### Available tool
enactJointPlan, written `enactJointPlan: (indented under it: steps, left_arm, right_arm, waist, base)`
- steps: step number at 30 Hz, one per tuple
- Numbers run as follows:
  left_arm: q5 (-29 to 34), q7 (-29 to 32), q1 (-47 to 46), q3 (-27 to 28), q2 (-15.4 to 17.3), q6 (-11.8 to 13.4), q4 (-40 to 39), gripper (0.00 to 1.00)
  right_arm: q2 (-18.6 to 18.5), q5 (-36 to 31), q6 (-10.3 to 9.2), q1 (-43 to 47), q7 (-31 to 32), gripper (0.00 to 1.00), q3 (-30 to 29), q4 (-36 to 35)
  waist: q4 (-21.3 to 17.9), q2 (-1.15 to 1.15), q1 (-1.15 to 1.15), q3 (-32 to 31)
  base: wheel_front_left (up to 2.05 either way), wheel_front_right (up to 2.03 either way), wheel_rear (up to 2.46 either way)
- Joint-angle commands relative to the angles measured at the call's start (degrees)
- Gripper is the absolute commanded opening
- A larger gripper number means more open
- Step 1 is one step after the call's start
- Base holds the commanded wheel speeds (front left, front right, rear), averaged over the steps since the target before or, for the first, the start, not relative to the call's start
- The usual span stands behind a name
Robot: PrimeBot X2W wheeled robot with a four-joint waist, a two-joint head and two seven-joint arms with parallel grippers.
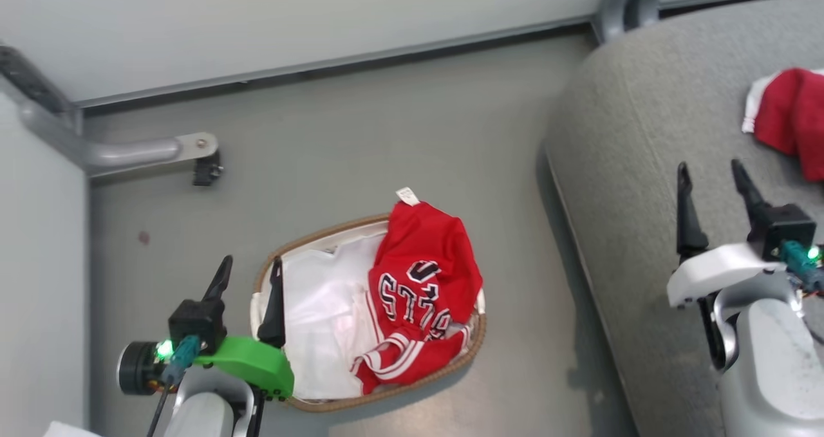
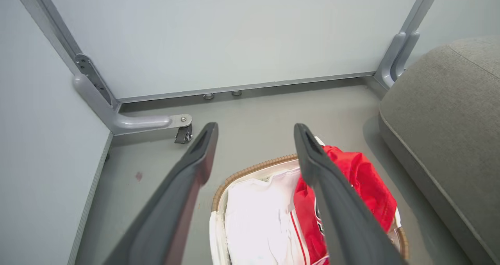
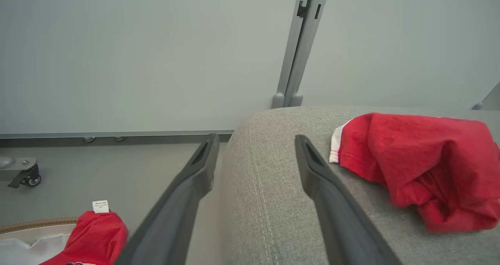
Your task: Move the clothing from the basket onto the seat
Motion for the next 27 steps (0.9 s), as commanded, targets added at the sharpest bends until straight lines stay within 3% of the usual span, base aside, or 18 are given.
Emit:
enactJointPlan:
  steps: [1, 15, 27]
  left_arm:
    - [0.3, 0.0, 1.4, 1.0, -0.3, 0.4, 0.3, 1.0]
    - [2.6, 0.0, 7.7, 9.3, -0.6, -1.2, -1.6, 1.0]
    - [2.9, 0.0, 11.9, 11.1, -1.1, -2.1, -7.6, 1.0]
  right_arm:
    - [-0.1, 0.7, -0.07, 1.3, -0.3, 1.0, 0.8, 0.3]
    - [0.0, 6.2, -0.07, 5.7, -0.3, 1.0, 8.4, 3.1]
    - [0.1, 10.1, -0.07, 9.2, -0.3, 1.0, 10.5, -1.4]
  waist:
    - [4.9, 0.0, 0.0, -4.6]
    - [6.9, 0.0, 0.0, -11.6]
    - [6.2, 0.0, 0.0, -14.2]
  base:
    - [0.0, 0.0, 0.0]
    - [0.0, 0.0, 0.0]
    - [0.0, 0.0, 0.0]
